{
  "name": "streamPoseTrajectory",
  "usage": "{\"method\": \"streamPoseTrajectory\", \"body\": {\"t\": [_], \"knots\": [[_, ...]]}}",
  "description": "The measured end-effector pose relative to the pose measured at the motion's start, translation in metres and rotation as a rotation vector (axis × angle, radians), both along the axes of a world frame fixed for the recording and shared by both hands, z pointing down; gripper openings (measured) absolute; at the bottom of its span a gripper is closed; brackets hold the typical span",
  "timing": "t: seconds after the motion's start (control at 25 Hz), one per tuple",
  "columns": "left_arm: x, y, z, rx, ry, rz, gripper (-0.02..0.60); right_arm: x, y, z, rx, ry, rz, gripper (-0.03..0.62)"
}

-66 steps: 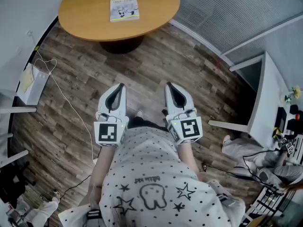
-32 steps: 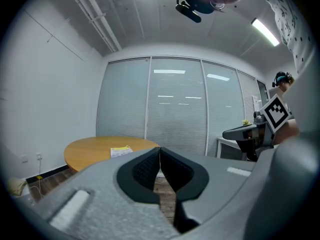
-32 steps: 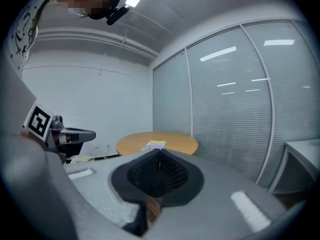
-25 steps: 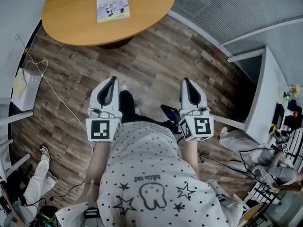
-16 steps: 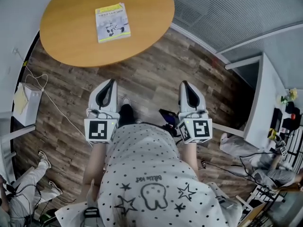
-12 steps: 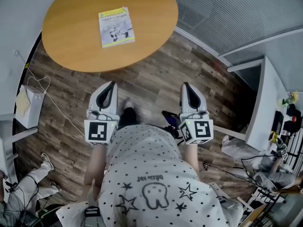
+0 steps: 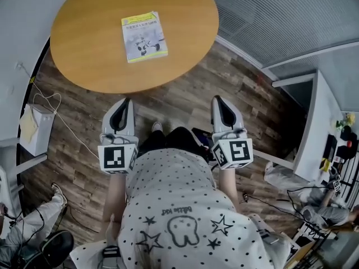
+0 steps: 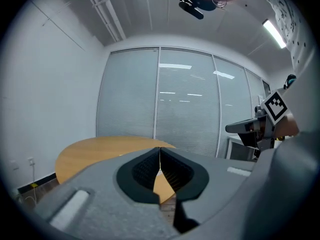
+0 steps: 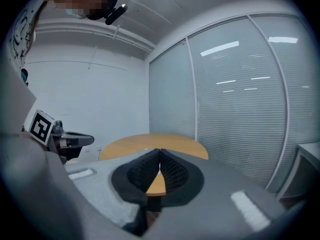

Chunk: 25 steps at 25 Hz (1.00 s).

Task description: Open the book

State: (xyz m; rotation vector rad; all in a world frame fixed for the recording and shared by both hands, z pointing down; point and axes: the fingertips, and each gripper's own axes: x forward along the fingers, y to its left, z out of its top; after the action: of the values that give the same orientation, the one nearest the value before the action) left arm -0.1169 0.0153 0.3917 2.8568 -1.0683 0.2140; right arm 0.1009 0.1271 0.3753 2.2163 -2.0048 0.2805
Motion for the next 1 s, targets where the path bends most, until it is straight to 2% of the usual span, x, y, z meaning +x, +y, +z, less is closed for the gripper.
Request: {"method": "streamPoseTrajectory", "body": {"t": [0.24,0.64,1.0], "knots": [[-0.003,-0.007,0.014,-0.013,-0.075,0.035,0.012,-0.002,-0.016,-0.004,0.005,0.003,-0.009,0.005],[0.009,-0.034,0.019,-0.034,-0.059,-0.014,0.012,0.016,-0.048,0.01,-0.017,-0.024,-0.035,0.005],[0.042,-0.088,0.011,-0.01,-0.038,-0.115,0.012,0.059,-0.113,0.015,-0.021,-0.049,-0.099,0.005]]}}
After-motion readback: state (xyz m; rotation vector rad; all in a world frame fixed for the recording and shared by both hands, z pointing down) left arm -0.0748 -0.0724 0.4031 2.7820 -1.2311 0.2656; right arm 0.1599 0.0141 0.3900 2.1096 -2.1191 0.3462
